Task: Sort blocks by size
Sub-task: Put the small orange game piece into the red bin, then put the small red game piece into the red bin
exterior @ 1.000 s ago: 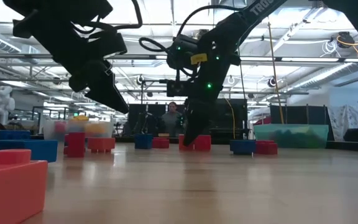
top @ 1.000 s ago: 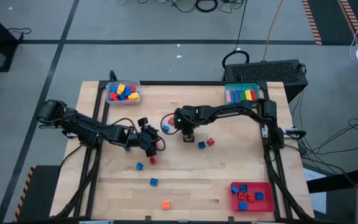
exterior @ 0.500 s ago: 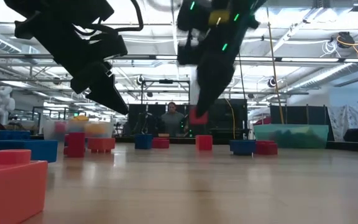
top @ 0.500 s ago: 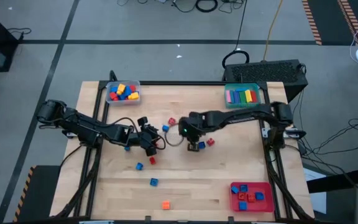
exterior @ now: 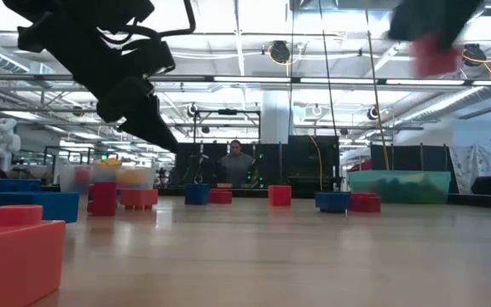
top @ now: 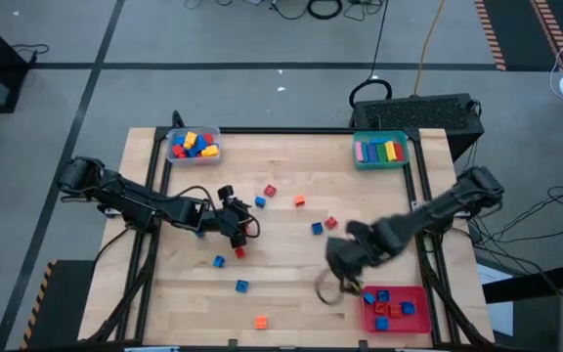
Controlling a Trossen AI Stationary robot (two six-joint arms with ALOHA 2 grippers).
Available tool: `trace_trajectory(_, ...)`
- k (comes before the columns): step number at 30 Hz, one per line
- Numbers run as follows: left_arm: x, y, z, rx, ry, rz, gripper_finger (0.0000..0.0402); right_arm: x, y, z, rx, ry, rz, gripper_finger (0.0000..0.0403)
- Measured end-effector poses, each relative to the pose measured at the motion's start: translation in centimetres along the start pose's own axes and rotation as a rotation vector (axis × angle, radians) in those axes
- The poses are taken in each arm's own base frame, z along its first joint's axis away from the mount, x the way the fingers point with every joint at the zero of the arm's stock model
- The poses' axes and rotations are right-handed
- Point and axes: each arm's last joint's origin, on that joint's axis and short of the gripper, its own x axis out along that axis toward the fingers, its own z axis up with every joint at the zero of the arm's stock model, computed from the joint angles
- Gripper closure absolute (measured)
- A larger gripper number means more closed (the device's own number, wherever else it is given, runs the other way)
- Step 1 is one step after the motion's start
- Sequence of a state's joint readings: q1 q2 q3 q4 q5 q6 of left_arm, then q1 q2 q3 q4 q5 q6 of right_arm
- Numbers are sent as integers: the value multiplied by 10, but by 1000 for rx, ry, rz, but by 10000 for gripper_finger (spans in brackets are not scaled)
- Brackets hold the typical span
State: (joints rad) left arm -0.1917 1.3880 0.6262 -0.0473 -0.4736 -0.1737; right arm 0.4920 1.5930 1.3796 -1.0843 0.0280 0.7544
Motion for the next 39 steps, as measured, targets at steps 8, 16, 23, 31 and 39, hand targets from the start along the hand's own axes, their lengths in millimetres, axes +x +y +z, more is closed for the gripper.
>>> trace_trajectory(8,0,-1,4,-5,-42,-10,212,-5,49,-59,201,58,40,327)
trace_trajectory(16,0,-2,7,-11,-66,-51,212,24,82,-101,316,75,-57,327)
trace_trajectory(23,0,-2,9,-19,-82,-54,212,55,94,-115,335,100,-152,326)
trace_trajectory(31,-1,-3,13,-38,-119,-71,212,73,95,-117,365,112,-217,306)
trace_trajectory(39,-1,-3,13,-38,-119,-71,212,64,88,-117,441,140,-258,234)
